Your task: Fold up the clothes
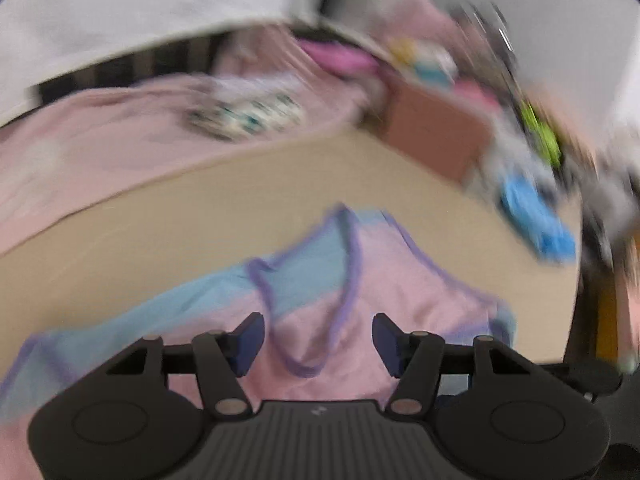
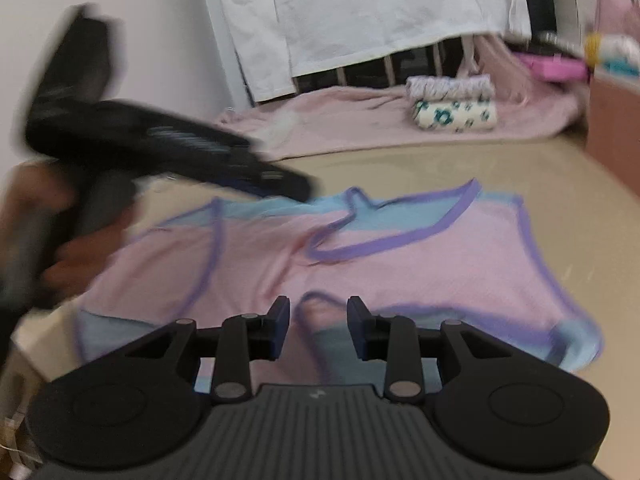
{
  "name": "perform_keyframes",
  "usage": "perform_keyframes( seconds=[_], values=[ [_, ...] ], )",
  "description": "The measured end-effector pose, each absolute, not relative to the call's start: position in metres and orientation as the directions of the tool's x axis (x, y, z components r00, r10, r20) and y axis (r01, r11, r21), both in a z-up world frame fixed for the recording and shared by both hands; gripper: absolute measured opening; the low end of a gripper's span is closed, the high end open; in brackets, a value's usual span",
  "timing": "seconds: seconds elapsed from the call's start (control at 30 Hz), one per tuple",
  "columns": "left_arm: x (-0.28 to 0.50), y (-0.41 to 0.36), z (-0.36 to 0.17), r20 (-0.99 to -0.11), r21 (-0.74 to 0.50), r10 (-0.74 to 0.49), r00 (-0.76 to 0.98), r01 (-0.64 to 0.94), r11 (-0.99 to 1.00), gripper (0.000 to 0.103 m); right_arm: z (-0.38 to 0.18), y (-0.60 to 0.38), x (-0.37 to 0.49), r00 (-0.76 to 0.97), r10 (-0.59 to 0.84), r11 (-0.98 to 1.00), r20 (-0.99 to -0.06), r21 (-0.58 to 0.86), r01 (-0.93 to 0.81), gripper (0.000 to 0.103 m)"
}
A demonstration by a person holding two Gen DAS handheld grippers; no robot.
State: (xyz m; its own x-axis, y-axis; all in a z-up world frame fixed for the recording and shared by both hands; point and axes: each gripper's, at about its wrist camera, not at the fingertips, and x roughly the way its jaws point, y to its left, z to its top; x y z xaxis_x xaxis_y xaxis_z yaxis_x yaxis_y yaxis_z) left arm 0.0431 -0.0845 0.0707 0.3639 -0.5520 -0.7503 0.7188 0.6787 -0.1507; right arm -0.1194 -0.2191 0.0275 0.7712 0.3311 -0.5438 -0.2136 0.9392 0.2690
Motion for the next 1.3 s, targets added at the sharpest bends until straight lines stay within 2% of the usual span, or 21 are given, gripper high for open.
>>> perform_keyframes(
  seconds=[0.1, 0.17, 0.2, 0.23, 0.33, 0.43, 0.63, 0.77, 0.9, 0.97, 1.03, 1.07, 1.1, 1.17, 1.23, 1.27, 1.3],
  values=[
    [0.055, -0.101, 0.053, -0.793, -0.201, -0.557, 0.246, 0.758, 0.62, 0.053, 0.02, -0.213, -0.114, 0.767, 0.324, 0.94, -0.554, 0.281, -0.195, 0.032],
    [0.064, -0.11, 0.041, -0.814, -0.236, -0.552, 0.182, 0.765, 0.599, 0.029, 0.017, -0.209, -0.109, 0.768, 0.329, 0.938, -0.549, 0.287, -0.197, 0.032],
    [0.067, -0.111, 0.036, -0.825, -0.232, -0.536, 0.178, 0.758, 0.61, 0.02, 0.016, -0.207, -0.107, 0.769, 0.332, 0.936, -0.545, 0.291, -0.199, 0.028],
    [0.071, -0.111, 0.031, -0.835, -0.231, -0.523, 0.173, 0.751, 0.618, 0.004, 0.015, -0.204, -0.105, 0.773, 0.328, 0.938, -0.544, 0.284, -0.199, 0.022],
    [0.079, -0.105, 0.026, -0.818, -0.286, -0.555, 0.152, 0.729, 0.621, 0.003, 0.013, -0.201, -0.103, 0.78, 0.315, 0.944, -0.541, 0.265, -0.197, 0.008],
    [0.085, -0.102, 0.03, -0.801, -0.303, -0.57, 0.182, 0.698, 0.648, 0.001, 0.013, -0.205, -0.106, 0.798, 0.304, 0.945, -0.52, 0.269, -0.185, 0.002],
    [0.091, -0.091, 0.051, -0.719, -0.402, -0.668, 0.191, 0.67, 0.624, 0.0, 0.025, -0.214, -0.12, 0.856, 0.26, 0.954, -0.447, 0.256, -0.156, 0.002],
    [0.095, -0.082, 0.058, -0.67, -0.457, -0.712, 0.21, 0.639, 0.619, 0.0, 0.034, -0.208, -0.135, 0.895, 0.186, 0.979, -0.406, 0.155, -0.134, 0.002],
    [0.1, -0.08, 0.045, -0.702, -0.433, -0.668, 0.247, 0.597, 0.676, 0.001, 0.027, -0.208, -0.134, 0.868, 0.179, 0.981, -0.463, 0.145, -0.125, 0.003],
    [0.107, -0.074, 0.035, -0.708, -0.465, -0.665, 0.237, 0.552, 0.692, 0.004, 0.022, -0.211, -0.133, 0.85, 0.205, 0.974, -0.485, 0.185, -0.13, 0.008],
    [0.113, -0.071, 0.03, -0.705, -0.494, -0.674, 0.221, 0.529, 0.69, 0.01, 0.018, -0.214, -0.131, 0.835, 0.222, 0.967, -0.504, 0.223, -0.123, 0.029],
    [0.112, -0.073, 0.032, -0.701, -0.495, -0.683, 0.206, 0.549, 0.674, 0.012, 0.017, -0.216, -0.129, 0.832, 0.23, 0.963, -0.505, 0.244, -0.118, 0.032],
    [0.111, -0.076, 0.033, -0.699, -0.493, -0.689, 0.192, 0.569, 0.658, 0.017, 0.016, -0.219, -0.125, 0.826, 0.244, 0.955, -0.508, 0.276, -0.112, 0.032],
    [0.107, -0.086, 0.036, -0.711, -0.468, -0.684, 0.165, 0.615, 0.634, 0.041, 0.014, -0.226, -0.118, 0.813, 0.277, 0.933, -0.512, 0.347, -0.099, 0.032],
    [0.104, -0.096, 0.039, -0.728, -0.44, -0.671, 0.143, 0.652, 0.617, 0.043, 0.014, -0.229, -0.115, 0.809, 0.299, 0.914, -0.506, 0.396, -0.09, 0.031],
    [0.103, -0.099, 0.039, -0.737, -0.429, -0.663, 0.132, 0.667, 0.609, 0.04, 0.014, -0.23, -0.113, 0.808, 0.309, 0.904, -0.502, 0.419, -0.085, 0.027],
    [0.101, -0.103, 0.038, -0.748, -0.418, -0.652, 0.122, 0.677, 0.606, 0.037, 0.014, -0.231, -0.111, 0.807, 0.318, 0.894, -0.497, 0.441, -0.081, 0.012]
  ],
)
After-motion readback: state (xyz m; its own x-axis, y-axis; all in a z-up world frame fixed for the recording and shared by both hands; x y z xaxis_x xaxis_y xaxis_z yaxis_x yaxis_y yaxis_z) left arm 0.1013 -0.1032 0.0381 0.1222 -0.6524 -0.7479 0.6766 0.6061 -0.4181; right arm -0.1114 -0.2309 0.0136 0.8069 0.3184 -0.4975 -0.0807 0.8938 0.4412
